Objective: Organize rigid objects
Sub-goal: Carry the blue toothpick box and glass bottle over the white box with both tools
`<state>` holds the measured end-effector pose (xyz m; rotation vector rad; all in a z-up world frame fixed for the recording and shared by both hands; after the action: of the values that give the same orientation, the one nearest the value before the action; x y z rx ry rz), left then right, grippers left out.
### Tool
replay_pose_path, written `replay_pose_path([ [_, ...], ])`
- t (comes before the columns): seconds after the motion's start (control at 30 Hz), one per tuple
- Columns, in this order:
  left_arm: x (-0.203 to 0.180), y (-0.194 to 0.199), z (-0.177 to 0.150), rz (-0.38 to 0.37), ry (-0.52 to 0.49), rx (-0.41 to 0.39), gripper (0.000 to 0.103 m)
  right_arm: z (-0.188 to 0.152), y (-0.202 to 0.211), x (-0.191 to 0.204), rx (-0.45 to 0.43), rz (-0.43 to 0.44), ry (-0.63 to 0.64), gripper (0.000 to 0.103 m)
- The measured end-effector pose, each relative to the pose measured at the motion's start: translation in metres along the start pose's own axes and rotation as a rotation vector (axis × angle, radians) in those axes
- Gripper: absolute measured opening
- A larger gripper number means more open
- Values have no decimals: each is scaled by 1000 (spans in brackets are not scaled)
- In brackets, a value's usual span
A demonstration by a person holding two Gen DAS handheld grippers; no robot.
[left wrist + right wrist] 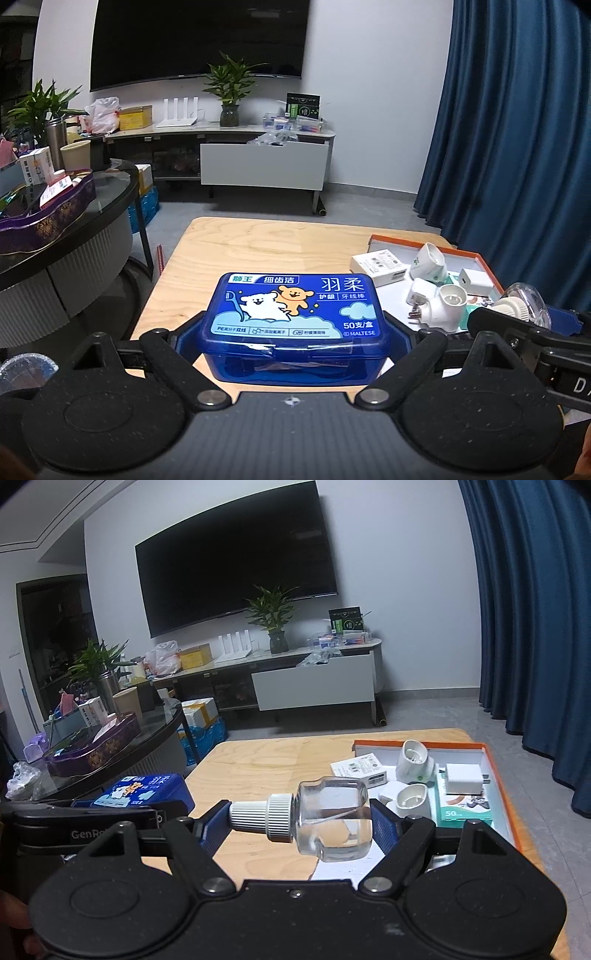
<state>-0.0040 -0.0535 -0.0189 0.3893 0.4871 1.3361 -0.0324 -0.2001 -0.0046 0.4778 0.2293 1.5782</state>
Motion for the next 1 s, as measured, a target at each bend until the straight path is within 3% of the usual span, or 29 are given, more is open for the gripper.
replay_pose_path([
  [1.0, -38, -3, 1, -84, -41, 6, 94, 3, 15, -29, -27, -66, -37, 93],
])
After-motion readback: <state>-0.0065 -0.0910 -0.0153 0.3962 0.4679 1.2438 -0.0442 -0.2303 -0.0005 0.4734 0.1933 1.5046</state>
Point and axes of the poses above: each gripper's, at about its wrist camera, not at the fingertips, and y roughly against the way its jaws point, x to its left, z to its top, the point moved 9 cm from there along -y, roughly the way its jaws point, and after that the axes turned 3 degrees about -z, right-handed, at the moved point
